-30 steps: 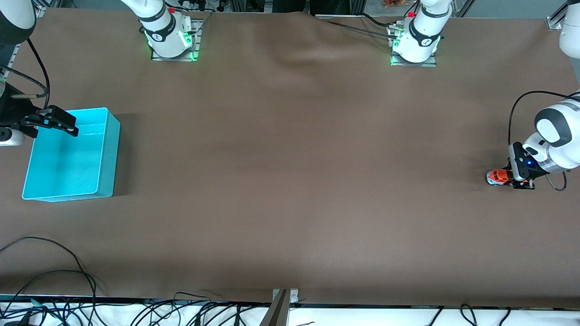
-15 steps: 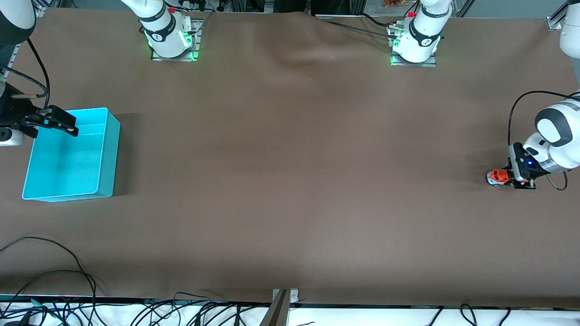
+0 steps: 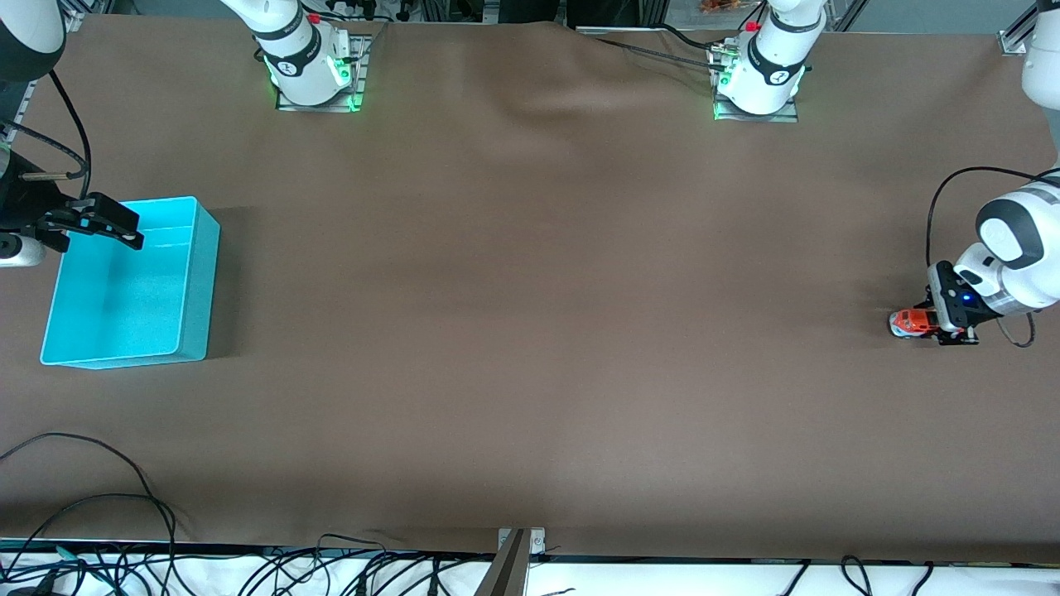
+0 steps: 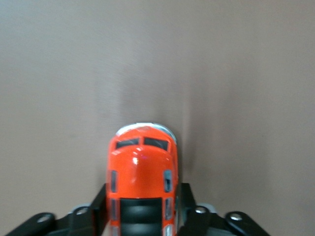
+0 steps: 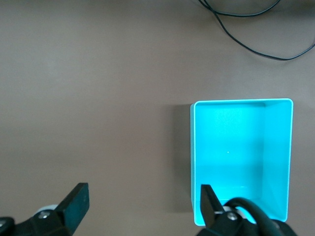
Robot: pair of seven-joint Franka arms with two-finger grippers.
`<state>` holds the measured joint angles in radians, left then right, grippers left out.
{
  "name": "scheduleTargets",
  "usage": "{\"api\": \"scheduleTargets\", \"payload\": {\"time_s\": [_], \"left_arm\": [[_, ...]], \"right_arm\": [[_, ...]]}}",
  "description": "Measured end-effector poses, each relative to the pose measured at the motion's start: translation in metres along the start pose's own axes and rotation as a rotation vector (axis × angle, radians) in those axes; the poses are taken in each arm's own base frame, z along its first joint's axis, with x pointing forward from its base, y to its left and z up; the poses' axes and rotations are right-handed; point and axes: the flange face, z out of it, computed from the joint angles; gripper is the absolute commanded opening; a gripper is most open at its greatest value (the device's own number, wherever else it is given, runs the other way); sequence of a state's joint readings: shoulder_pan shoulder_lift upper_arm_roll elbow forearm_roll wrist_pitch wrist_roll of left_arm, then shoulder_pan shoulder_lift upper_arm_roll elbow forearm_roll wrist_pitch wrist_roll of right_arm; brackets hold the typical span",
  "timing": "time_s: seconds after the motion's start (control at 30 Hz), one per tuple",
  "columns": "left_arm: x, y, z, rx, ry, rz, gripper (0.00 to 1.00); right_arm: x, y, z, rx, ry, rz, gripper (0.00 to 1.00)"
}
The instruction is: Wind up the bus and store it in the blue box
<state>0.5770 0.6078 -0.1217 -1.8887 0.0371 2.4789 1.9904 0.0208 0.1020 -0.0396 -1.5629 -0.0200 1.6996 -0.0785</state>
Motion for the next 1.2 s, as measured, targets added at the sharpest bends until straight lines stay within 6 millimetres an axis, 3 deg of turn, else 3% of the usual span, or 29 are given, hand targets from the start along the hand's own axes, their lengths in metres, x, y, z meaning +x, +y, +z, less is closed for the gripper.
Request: {"api": "scheduleTargets", "payload": {"time_s": [0.17, 0.47, 0.63, 0.9, 1.2], "left_arm": [[-0.005, 0.006, 0.024, -0.014, 0.007, -0.009, 1.00], [0.000, 0.000, 0.011, -0.035, 0.016, 0.001, 1.00], [0.020, -0.011, -0.016, -0.055, 0.019, 0.021, 1.00], [0.066, -0.029, -0.070, -0.054, -0.016, 0.035, 1.00], [0.113, -0.036, -0.126, -0.093, -0.053, -0.036, 1.00]], "right_arm": [[0.000, 0.000, 0.000, 0.000, 0.000, 0.000, 1.00], [0.000, 0.000, 0.000, 0.000, 0.000, 0.000, 1.00], [0.000, 0.000, 0.000, 0.000, 0.000, 0.000, 1.00], [0.000, 0.000, 0.000, 0.000, 0.000, 0.000, 1.00], [0.000, 0.000, 0.000, 0.000, 0.000, 0.000, 1.00]]}}
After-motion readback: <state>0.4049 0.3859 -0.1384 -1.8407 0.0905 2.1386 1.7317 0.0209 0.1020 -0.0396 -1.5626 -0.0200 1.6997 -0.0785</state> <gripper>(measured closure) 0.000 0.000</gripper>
